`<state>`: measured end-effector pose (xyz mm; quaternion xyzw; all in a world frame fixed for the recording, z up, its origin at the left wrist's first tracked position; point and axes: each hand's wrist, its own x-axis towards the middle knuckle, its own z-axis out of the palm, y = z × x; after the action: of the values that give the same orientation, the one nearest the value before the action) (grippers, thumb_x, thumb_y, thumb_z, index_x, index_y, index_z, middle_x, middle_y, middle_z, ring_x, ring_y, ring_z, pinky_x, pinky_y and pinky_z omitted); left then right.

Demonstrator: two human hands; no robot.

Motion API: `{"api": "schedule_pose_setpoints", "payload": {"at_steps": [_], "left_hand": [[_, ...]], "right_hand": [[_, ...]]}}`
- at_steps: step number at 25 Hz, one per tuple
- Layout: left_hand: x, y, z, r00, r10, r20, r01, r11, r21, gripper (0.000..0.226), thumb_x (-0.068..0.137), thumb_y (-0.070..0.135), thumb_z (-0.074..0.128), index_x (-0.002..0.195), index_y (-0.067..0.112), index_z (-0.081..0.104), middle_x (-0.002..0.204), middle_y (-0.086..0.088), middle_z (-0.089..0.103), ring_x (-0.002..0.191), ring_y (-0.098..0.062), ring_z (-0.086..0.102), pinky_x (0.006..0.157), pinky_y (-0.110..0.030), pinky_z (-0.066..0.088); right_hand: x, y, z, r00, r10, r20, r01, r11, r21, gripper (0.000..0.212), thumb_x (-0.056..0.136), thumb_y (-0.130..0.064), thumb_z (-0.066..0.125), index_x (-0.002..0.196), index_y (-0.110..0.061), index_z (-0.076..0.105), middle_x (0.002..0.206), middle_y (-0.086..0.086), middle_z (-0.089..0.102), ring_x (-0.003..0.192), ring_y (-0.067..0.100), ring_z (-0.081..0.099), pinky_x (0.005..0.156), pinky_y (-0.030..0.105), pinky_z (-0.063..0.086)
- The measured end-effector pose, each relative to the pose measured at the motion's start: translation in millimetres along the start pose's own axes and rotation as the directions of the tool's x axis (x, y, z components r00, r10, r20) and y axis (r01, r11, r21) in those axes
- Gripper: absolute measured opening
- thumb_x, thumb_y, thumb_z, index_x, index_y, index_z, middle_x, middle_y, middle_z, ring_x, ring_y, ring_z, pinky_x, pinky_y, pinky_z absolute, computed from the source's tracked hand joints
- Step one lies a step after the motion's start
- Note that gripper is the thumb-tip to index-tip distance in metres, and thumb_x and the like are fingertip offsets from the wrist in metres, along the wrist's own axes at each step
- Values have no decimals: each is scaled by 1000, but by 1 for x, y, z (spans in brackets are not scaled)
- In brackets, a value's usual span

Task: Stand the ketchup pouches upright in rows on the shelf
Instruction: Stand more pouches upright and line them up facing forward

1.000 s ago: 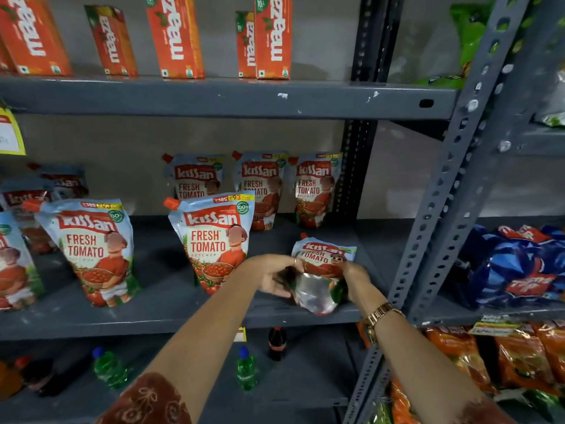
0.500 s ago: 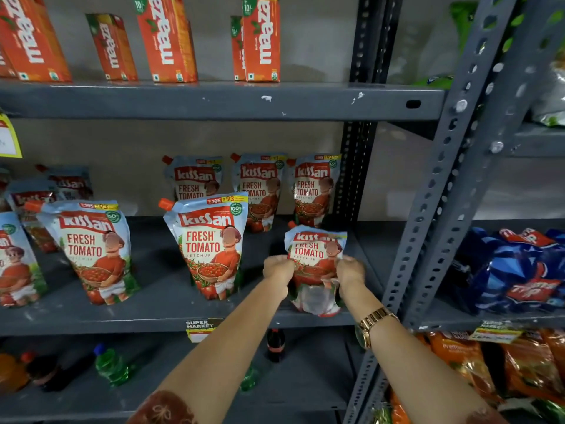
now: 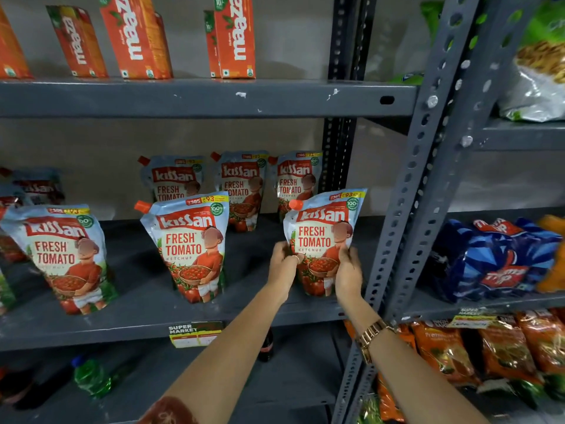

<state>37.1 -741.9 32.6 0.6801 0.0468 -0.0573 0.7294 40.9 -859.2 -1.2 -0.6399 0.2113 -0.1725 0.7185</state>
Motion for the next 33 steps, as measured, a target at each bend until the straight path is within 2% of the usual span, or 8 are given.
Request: {"api": "schedule_pose_setpoints", "payload": {"at_steps": [4, 8, 15, 18, 21, 24, 27, 33], "left_hand": [[-5, -14, -2, 990, -70, 125, 49, 986, 162, 46, 98, 28, 39, 141, 15, 32, 148, -6, 40, 133, -19, 39, 102, -28, 31], [-4, -13, -8, 992, -69, 104, 55, 989, 134, 41, 99, 23, 37, 138, 14, 37, 146, -6, 43, 135, -20, 37, 99, -25, 30], [-3, -23, -25, 998, -51, 31, 52, 999, -16, 39, 98, 16, 39, 135, 7, 40, 141, -10, 47, 121, -14, 44, 95, -24, 32], [0, -28, -30, 996, -76, 39, 77, 997, -29, 43, 96, 17, 41, 138, 8, 38, 142, -9, 47, 129, -20, 43, 99, -27, 32], [-4, -27, -31, 998, 22, -57, -20, 999, 40, 32, 95, 15, 45, 125, 7, 52, 124, -8, 58, 112, -17, 52, 92, -25, 38], [-13, -19, -44, 907, 267, -325, -205, 955, 214, 20, 91, 11, 49, 104, 3, 62, 84, 1, 60, 76, -6, 54, 69, -6, 41], [-20, -12, -67, 771, 415, -484, -256, 897, 361, 16, 90, 17, 51, 77, 9, 58, 61, 4, 51, 60, -14, 49, 60, -24, 38], [-25, -7, -127, 627, 446, -639, -155, 875, 459, 24, 88, 28, 55, 84, 4, 60, 74, -6, 61, 71, -24, 56, 61, -26, 39]], "right_hand": [[0, 18, -1, 985, 142, 99, -136, 989, -65, 60, 88, -61, 32, 126, -19, 51, 119, 8, 62, 109, 26, 58, 95, 43, 48], [-8, 10, -3, 989, 84, 124, -68, 989, -131, 51, 94, -50, 33, 131, -16, 45, 126, 11, 59, 115, 27, 55, 100, 42, 44], [-38, 8, 3, 982, 12, 187, -2, 998, -55, 37, 97, -34, 40, 124, -10, 50, 109, 18, 63, 90, 16, 53, 89, 31, 41], [-37, 12, 5, 984, -7, 176, 15, 999, -47, 25, 96, -37, 41, 107, -18, 52, 109, 14, 63, 96, 19, 56, 89, 31, 42], [-39, 18, 11, 992, -98, 75, 109, 981, -158, 42, 94, -38, 45, 124, -8, 47, 123, 16, 58, 117, 29, 53, 97, 38, 44], [-51, 13, 20, 903, -407, -137, 342, 874, -346, 58, 86, -37, 50, 130, 0, 41, 130, 21, 50, 122, 32, 45, 102, 45, 41], [-59, 8, 36, 828, -557, -65, 490, 776, -397, 39, 84, -28, 51, 110, 0, 49, 112, 20, 54, 105, 30, 51, 86, 39, 47], [-76, 9, 86, 773, -614, 161, 632, 723, -280, 24, 88, -21, 47, 102, -2, 52, 92, 2, 50, 84, 19, 50, 75, 36, 46]]}}
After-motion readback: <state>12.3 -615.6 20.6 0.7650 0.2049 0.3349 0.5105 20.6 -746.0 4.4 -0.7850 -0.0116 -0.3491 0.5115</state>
